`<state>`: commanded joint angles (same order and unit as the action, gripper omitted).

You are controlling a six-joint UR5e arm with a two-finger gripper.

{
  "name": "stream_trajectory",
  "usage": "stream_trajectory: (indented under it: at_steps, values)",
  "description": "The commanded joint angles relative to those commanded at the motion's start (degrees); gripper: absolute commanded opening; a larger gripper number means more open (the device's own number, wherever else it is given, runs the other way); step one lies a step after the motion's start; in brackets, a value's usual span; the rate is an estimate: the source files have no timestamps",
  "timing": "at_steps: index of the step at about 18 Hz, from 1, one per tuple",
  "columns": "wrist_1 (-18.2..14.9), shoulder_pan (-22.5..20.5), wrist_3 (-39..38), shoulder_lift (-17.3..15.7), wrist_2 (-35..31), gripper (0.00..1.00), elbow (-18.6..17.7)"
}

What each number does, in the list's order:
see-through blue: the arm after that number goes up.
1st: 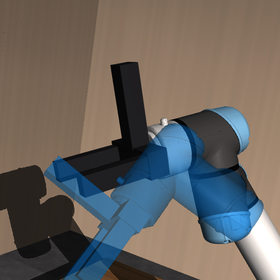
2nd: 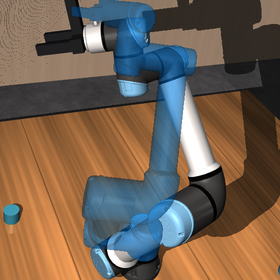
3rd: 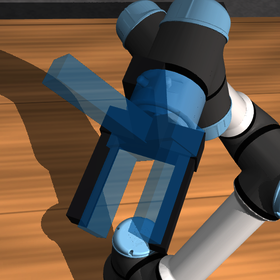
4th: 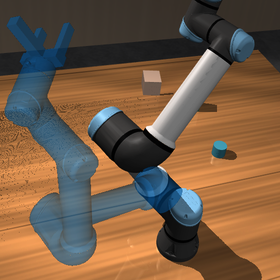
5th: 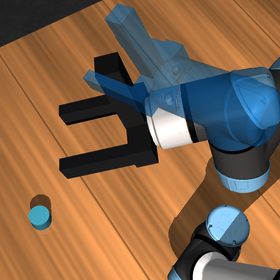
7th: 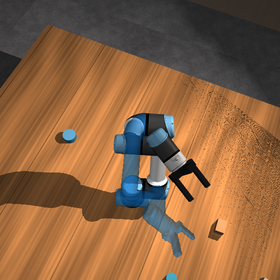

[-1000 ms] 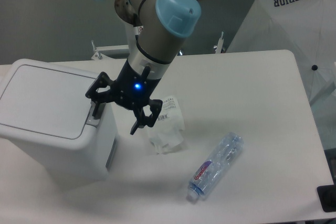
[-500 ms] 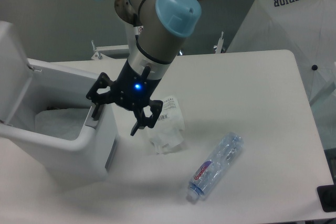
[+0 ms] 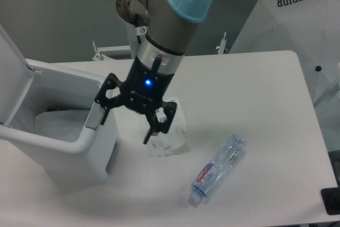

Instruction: Open the trash can

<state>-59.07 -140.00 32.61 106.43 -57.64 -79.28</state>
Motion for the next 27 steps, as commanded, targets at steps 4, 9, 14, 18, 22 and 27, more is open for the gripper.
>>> stream_trajectory:
  at_steps: [4, 9, 14, 18, 22, 27]
  values:
    - [0.27, -2.11, 2.71, 0.62, -7.73, 1.0, -0.7]
    - [0.53, -3.26, 6.85, 5.1, -15.91, 1.0, -0.97]
    - [0.53, -3.35, 11.41, 7.47, -20.84, 1.0, -0.53]
    - [-0.08, -3.17, 19.41, 7.74, -26.45, 1.0, -1.32]
    - [-0.35, -3.0, 23.37, 7.74, -30.06, 1.0, -1.93]
    - [-0.44, -3.0, 29.44, 7.74, -31.83, 1.0, -3.95]
